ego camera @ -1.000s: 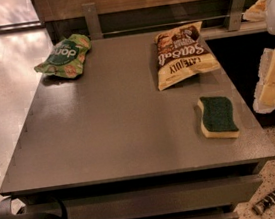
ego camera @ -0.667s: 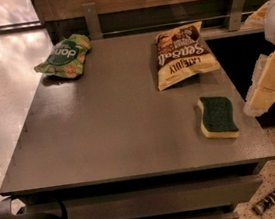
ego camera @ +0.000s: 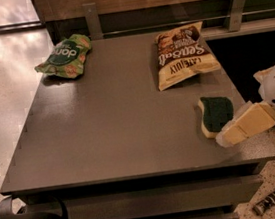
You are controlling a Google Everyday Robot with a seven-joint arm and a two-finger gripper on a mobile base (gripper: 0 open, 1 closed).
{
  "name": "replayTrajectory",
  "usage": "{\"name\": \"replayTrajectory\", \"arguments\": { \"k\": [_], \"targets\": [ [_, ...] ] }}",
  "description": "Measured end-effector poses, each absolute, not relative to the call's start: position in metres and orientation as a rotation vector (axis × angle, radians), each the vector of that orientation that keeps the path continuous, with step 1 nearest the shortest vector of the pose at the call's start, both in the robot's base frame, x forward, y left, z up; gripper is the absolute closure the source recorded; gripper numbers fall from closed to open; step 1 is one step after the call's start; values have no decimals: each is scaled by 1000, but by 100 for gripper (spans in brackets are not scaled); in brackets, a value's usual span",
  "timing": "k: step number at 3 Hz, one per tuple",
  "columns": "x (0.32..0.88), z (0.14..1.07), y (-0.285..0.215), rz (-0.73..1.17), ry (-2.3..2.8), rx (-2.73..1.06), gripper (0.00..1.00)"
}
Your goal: Move sponge near green rice chip bag
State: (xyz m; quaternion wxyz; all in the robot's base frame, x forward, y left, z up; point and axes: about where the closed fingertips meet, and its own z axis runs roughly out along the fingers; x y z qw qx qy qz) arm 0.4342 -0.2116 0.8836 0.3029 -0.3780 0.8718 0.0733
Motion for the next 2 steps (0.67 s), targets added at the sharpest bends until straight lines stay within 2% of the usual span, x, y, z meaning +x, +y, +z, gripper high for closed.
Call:
{"name": "replayTrajectory", "arguments": {
  "k": [2],
  "targets": [
    [467, 835, -209, 292, 2170, -646, 0]
  ]
}}
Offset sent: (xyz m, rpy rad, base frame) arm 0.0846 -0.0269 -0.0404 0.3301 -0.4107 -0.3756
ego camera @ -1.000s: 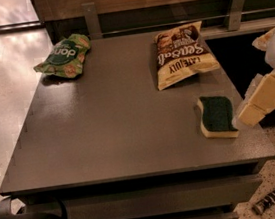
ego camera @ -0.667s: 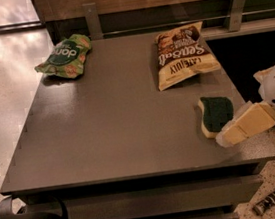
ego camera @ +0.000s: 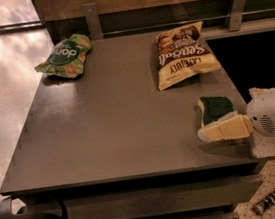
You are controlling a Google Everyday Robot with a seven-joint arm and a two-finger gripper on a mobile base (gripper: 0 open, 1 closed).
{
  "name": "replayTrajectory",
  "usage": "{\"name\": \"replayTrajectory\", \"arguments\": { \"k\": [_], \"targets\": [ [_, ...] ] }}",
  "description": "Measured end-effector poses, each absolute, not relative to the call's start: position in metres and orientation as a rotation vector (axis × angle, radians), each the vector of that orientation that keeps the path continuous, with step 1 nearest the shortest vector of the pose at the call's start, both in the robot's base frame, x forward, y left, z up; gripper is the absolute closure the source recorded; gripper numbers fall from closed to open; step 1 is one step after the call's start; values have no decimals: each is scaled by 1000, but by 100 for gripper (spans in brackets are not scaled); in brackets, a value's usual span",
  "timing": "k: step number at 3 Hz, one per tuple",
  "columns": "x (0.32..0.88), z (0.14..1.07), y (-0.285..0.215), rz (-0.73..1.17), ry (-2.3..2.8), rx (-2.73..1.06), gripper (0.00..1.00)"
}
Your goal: Move sponge near green rice chip bag
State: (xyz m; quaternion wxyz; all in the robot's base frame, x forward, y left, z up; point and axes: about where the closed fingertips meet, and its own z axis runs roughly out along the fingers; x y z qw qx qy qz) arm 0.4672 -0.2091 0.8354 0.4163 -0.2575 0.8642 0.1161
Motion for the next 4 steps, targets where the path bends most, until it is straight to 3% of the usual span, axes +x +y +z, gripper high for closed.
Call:
{"name": "replayTrajectory", "arguments": {
  "k": [2, 4],
  "targets": [
    [496, 826, -207, 213, 1997, -464, 0],
    [501, 825, -196, 192, 1954, -448, 47]
  ]
}}
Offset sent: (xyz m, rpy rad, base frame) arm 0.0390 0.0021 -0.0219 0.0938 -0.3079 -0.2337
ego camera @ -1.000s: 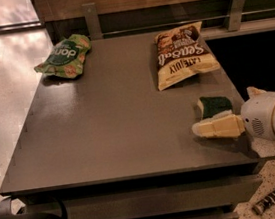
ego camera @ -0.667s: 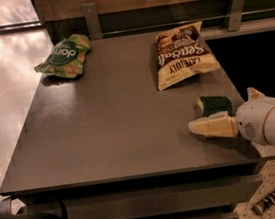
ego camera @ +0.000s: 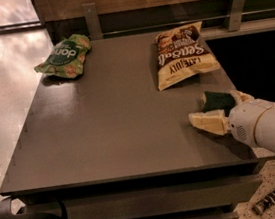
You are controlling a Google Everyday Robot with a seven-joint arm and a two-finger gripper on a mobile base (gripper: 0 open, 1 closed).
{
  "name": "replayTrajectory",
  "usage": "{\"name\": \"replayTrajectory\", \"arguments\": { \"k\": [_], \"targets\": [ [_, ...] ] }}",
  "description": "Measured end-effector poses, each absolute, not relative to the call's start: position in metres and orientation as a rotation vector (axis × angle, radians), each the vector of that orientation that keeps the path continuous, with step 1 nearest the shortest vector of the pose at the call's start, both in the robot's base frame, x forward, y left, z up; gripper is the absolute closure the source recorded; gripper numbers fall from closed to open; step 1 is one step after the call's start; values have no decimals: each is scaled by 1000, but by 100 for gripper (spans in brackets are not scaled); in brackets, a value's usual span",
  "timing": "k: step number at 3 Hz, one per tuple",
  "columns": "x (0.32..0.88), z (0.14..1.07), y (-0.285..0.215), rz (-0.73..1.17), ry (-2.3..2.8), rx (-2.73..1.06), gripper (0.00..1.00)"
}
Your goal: Move sponge near green rice chip bag
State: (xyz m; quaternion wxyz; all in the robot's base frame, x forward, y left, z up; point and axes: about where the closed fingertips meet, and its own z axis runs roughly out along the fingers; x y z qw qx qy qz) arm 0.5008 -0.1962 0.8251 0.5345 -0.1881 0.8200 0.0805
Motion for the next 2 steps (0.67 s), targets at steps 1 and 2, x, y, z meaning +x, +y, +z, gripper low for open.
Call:
{"name": "replayTrajectory", "arguments": {
  "k": [1, 2],
  "targets": [
    [501, 827, -194, 191, 1952, -453, 70],
    [501, 829, -192, 189, 1949, -460, 100]
  ]
}}
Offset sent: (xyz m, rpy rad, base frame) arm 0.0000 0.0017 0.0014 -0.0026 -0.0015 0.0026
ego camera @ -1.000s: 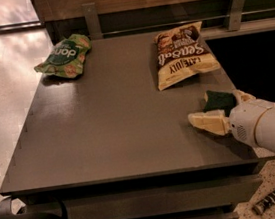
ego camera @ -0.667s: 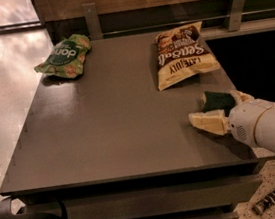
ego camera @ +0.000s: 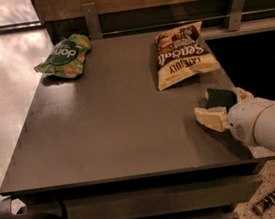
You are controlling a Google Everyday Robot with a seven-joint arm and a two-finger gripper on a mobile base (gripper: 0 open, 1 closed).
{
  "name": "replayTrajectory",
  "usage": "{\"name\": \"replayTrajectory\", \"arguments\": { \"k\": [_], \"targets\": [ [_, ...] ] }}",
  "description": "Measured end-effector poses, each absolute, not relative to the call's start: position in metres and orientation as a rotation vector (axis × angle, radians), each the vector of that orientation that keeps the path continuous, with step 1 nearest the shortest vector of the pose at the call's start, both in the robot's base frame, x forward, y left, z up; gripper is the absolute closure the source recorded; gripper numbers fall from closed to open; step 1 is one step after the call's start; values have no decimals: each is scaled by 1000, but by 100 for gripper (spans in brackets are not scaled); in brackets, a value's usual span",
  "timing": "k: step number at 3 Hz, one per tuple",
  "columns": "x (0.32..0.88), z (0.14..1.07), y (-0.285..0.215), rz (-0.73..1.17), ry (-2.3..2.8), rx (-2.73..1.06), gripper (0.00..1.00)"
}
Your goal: Move sponge near green rice chip bag
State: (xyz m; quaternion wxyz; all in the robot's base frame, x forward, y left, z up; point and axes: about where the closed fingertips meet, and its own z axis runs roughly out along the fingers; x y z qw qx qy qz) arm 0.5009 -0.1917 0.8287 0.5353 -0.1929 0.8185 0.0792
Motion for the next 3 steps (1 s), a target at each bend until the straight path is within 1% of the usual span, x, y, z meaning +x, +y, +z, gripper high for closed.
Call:
{"name": "replayTrajectory", "arguments": {
  "k": [1, 2, 3],
  "targets": [
    [501, 829, -191, 188, 1949, -461, 100],
    [518, 881, -186, 162, 1907, -552, 100],
    [545, 936, -170, 164, 1860, -649, 100]
  ]
}}
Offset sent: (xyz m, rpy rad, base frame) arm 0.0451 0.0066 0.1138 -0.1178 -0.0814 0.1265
